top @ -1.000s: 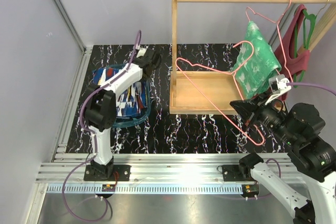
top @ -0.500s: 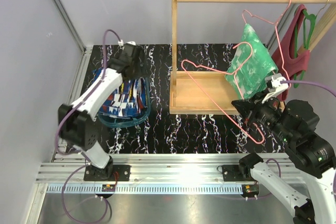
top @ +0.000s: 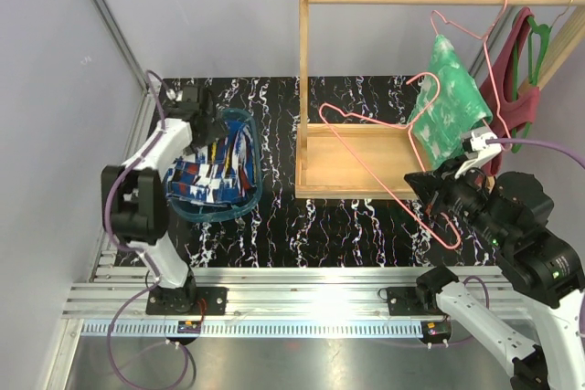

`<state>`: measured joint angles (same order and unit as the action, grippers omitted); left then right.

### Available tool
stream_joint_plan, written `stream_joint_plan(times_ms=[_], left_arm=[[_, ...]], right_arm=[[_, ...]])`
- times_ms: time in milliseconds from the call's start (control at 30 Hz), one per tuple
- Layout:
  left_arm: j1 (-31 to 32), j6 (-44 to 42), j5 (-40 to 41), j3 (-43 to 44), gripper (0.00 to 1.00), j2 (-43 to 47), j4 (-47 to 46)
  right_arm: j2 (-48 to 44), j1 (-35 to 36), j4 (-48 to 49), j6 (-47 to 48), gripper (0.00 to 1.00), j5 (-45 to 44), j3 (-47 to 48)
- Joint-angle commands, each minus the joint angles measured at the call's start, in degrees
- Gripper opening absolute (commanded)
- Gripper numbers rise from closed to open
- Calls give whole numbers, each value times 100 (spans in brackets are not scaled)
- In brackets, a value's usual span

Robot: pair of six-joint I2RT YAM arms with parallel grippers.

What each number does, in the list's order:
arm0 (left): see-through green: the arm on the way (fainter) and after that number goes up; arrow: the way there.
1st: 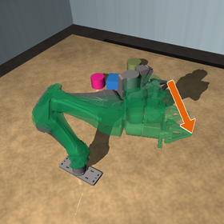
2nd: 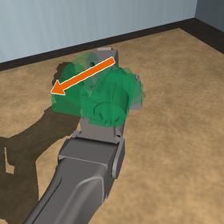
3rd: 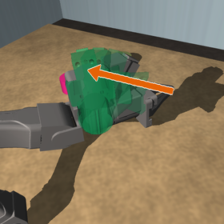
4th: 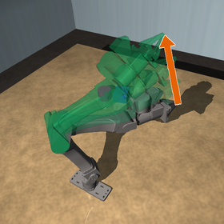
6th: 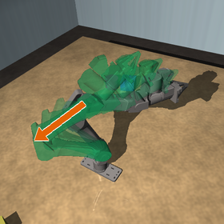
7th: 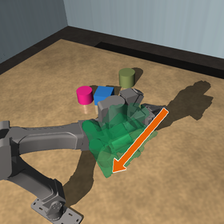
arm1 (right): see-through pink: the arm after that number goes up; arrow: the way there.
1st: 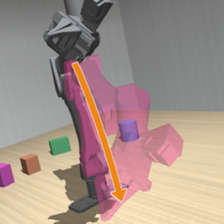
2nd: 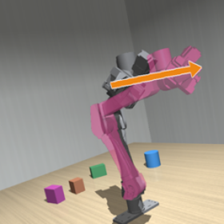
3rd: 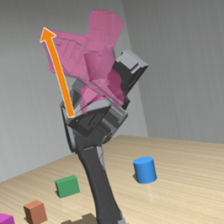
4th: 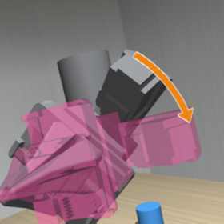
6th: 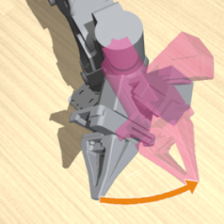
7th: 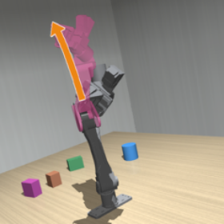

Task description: Remove the trousers from the hanger

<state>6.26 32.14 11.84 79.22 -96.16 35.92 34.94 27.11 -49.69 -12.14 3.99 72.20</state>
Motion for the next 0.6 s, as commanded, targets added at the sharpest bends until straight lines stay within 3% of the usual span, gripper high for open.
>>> stream_joint_plan(times_ms=[0,167,300,433,567], left_arm=[[33,257,-673,-213,88,-640,-366],[33,617,-1148,-944,89,-1168,-1096],[-80,776,-1393,-1365,92,-1037,-1553],[-213,838,-1570,-1243,99,-800,-1413],[-231,680,-1676,-919,99,-203,-966]], right_arm=[[101,22,153,116,0,-222,198],[92,22,-76,195,0,-846,390],[162,22,-356,519,0,-1277,610],[189,22,-129,687,0,-1217,655],[487,22,126,879,0,-936,795]])
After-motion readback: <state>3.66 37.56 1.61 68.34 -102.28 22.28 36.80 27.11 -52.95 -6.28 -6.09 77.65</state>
